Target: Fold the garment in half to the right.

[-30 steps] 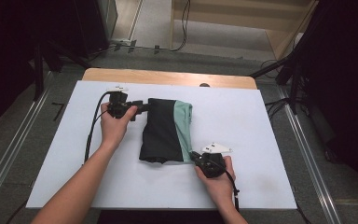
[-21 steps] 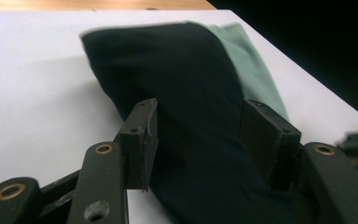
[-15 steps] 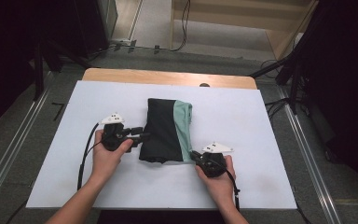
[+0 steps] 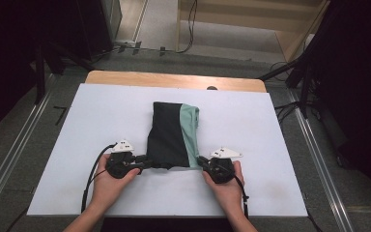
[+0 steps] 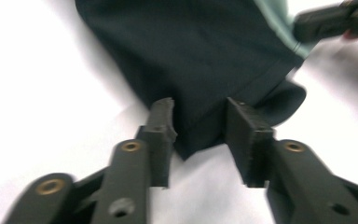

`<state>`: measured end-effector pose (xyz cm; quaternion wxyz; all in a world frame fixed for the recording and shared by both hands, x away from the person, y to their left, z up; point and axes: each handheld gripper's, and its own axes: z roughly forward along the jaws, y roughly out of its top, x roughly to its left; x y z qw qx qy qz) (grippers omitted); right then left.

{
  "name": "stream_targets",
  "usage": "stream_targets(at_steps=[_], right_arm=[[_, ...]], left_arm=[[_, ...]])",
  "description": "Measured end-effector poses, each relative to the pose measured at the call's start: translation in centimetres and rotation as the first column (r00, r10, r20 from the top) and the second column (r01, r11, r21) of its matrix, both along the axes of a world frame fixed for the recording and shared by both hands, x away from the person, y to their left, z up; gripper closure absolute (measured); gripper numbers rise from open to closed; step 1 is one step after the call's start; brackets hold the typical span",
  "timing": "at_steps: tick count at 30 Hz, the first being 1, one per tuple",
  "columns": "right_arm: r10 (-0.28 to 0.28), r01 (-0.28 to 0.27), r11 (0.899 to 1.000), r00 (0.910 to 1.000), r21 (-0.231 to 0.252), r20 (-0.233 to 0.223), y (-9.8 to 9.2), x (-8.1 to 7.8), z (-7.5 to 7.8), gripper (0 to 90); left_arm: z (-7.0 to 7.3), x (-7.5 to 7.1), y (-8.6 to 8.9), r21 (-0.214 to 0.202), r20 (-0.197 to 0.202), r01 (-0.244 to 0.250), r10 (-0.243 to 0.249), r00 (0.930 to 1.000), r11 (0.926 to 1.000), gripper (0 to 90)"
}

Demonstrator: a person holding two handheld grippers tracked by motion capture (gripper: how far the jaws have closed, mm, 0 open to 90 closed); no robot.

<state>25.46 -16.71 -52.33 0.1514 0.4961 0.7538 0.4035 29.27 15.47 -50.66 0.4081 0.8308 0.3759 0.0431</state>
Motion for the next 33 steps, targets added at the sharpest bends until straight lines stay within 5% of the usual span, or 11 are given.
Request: stream_targets(at_steps=[3, 8, 13, 19, 24, 33], right_arm=[[0.003, -0.003, 1.0, 1.0, 0.005, -0.001, 0.0, 0.0, 0.0, 83.5], [-0.003, 0.003, 1.0, 1.0, 0.009, -0.002, -0.2, 0.0, 0.1, 83.6], [-0.008, 0.008, 1.0, 0.9998, 0.0, -0.02, -0.2, 0.2, 0.0, 83.7], [0.003, -0.003, 1.0, 1.0, 0.024, 0.002, -0.5, 0.1, 0.1, 81.8], [0.021, -0.022, 0.999, 0.9994, 0.038, 0.029, -0.8, -0.1, 0.4, 76.5], [0.059, -0.066, 0.995, 0.9928, 0.071, 0.105, -1.2, -0.7, 1.6, 50.7]], left_arm=[[0.2, 0.1, 0.3, -0.002, -0.015, 0.012, -0.012, 0.9998, 0.9999, 82.7], [-0.1, -0.6, 0.3, 0.039, 0.011, 0.027, -0.028, 0.9996, 0.9989, 83.8], [-0.4, -0.6, 0.8, 0.007, 0.006, 0.024, -0.024, 0.9997, 0.9997, 83.2], [-0.3, -1.2, 1.2, -0.038, 0.028, 0.026, -0.025, 0.9993, 0.9989, 68.7], [0.3, -1.8, 1.6, -0.07, 0.085, 0.026, -0.02, 0.9962, 0.9972, 55.1], [0.9, -2.6, 2.5, -0.119, 0.151, 0.019, -0.001, 0.9886, 0.9927, 32.2]])
